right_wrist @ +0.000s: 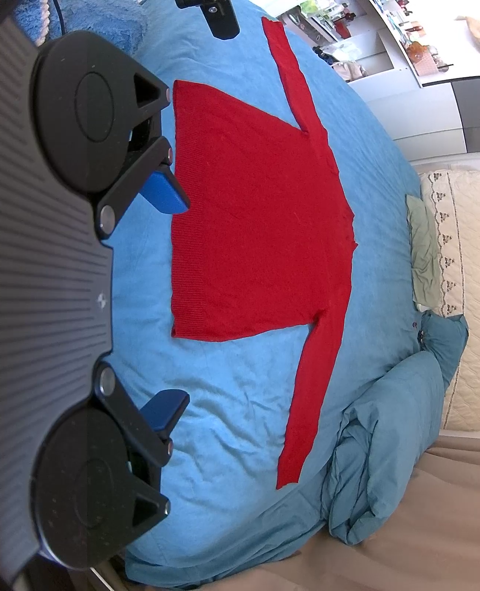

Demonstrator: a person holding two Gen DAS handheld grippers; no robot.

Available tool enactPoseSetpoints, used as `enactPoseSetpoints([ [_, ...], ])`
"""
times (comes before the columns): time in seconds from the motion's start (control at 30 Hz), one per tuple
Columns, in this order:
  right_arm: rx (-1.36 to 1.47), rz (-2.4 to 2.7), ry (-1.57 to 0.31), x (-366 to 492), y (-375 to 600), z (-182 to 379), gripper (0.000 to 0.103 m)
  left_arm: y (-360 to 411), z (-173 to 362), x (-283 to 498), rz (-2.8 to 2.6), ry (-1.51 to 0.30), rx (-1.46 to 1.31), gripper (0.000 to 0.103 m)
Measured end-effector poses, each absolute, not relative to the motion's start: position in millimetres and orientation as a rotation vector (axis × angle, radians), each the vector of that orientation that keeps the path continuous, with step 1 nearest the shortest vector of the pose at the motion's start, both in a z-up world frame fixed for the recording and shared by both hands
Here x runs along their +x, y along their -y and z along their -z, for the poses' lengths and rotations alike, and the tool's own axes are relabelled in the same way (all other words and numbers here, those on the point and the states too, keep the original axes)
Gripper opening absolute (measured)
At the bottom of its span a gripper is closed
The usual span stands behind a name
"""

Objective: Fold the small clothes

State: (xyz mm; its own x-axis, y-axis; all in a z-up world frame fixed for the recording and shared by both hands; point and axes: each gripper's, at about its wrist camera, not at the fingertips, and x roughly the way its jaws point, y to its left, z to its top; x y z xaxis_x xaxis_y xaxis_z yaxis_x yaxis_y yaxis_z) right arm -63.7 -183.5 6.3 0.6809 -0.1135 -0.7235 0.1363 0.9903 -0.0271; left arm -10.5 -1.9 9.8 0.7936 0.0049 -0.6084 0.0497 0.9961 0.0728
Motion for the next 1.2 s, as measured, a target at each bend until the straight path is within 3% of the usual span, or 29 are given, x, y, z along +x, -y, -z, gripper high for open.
enactPoseSetpoints([
  [1.2,0.031,0.134,-0.798,-64.4,178.8,-10.3,0.103,-2.9,-14.0,-19.0,0.022,-0.632,0.069,0.103],
])
